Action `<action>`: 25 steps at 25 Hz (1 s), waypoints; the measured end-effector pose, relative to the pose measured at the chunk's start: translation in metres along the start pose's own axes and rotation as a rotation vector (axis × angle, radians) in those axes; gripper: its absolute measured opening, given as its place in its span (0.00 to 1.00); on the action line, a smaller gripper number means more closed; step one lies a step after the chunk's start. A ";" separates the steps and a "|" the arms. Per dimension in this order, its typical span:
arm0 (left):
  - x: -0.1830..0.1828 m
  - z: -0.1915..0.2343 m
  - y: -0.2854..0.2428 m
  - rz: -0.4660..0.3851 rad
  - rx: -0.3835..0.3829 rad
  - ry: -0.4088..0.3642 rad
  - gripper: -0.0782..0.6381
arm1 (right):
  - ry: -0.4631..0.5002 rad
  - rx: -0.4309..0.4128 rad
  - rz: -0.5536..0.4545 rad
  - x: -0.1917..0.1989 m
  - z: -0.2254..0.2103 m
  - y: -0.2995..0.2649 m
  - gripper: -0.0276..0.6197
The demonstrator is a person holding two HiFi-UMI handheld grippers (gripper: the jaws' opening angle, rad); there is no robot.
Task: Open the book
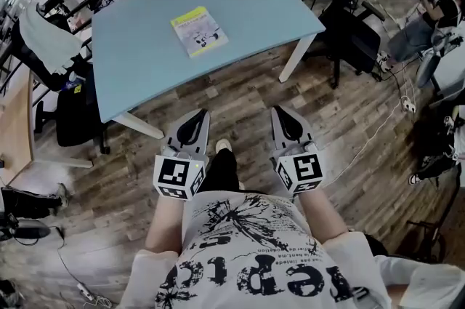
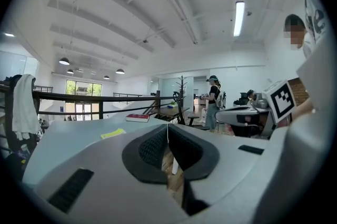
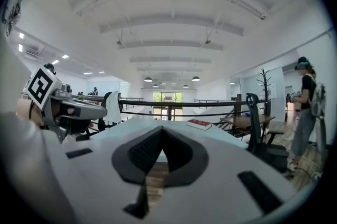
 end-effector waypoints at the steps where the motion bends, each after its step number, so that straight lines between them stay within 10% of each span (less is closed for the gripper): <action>1: 0.002 0.004 -0.006 0.006 0.003 0.005 0.14 | 0.000 0.000 0.003 0.000 -0.002 -0.006 0.06; 25: 0.003 0.198 -0.293 0.056 0.044 0.075 0.14 | 0.003 0.023 0.041 -0.044 -0.124 -0.338 0.06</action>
Point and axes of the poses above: the fingertips, and each gripper's own axes: y backward along the fingers, z to its left, x out of its underside, the point moved 8 cm from there along y, backward along the fingers, and after that the axes turned 7 degrees about -y, right-handed, at the moved point
